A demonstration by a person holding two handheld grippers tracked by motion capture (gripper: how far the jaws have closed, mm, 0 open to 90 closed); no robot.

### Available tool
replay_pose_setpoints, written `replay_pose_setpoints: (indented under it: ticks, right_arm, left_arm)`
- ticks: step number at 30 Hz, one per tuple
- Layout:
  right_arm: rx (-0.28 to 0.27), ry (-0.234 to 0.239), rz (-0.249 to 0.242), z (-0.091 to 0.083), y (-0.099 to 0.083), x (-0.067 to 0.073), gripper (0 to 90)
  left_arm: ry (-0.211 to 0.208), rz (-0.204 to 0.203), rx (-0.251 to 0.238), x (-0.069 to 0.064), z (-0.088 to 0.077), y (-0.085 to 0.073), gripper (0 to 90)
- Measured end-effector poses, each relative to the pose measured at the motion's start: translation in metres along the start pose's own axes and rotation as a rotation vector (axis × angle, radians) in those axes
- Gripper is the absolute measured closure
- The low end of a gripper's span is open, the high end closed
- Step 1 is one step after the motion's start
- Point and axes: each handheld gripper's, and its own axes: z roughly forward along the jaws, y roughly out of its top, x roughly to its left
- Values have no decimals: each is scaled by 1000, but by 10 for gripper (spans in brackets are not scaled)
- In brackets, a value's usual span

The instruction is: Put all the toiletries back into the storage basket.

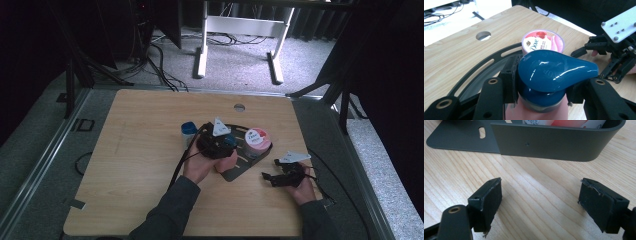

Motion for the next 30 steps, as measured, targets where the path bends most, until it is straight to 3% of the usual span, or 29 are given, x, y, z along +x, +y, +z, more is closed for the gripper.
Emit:
replay_pose_setpoints:
  ticks: [12, 30]
  right_arm:
    - [1, 0, 1, 0, 0, 0, 183]
    - [1, 2, -1, 0, 0, 0, 184]
  left_arm:
    - [22, 1, 3, 5, 9, 8, 528]
    - [64, -32, 9, 13, 28, 14, 529]
